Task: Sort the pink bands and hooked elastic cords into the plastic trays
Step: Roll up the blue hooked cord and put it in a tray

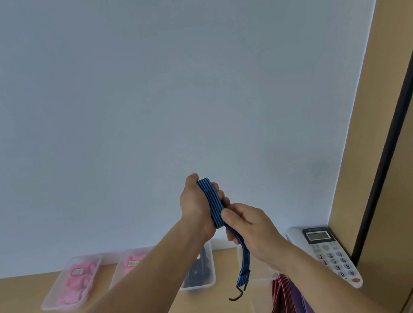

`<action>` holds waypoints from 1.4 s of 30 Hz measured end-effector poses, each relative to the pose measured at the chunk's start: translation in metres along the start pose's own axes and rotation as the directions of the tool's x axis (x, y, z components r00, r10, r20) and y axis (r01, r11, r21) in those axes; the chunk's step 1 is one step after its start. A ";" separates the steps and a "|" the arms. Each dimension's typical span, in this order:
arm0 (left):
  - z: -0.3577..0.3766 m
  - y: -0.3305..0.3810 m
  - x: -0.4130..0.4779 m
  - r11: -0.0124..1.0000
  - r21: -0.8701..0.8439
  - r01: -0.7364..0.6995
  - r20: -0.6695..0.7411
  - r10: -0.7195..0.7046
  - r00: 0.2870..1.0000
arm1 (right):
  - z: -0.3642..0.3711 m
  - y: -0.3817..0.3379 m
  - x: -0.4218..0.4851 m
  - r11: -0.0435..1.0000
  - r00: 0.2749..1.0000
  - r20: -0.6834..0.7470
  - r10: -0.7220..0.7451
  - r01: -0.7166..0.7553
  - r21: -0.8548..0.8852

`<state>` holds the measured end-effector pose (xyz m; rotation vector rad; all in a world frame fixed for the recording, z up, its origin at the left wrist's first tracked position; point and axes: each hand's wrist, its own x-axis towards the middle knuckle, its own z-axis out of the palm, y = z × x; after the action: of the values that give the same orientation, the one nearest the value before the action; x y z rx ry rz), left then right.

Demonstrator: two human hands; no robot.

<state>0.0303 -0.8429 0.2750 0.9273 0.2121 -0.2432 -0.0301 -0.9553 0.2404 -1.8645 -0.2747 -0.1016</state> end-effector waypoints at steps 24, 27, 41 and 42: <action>-0.014 0.008 0.000 0.877 0.258 -0.405 -0.096 0.440 0.893 | 0.003 0.001 -0.008 0.990 0.999 0.050 -0.003 -0.004 0.143; -0.011 0.007 -0.001 0.863 0.282 -0.419 -0.109 0.463 0.880 | 0.001 -0.001 -0.008 0.990 0.999 0.039 -0.009 0.004 0.143; -0.033 0.006 -0.019 0.771 0.529 -0.356 0.474 0.079 0.877 | -0.015 0.006 -0.004 0.998 0.984 -0.179 0.005 0.007 0.068; -0.033 0.007 -0.019 0.740 0.571 -0.355 0.463 0.067 0.884 | -0.015 0.006 -0.003 0.997 0.980 -0.197 0.013 0.003 0.077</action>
<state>0.0112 -0.8099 0.2661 1.5526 -0.4147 -0.2964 -0.0309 -0.9717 0.2383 -1.7633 -0.1343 -0.2677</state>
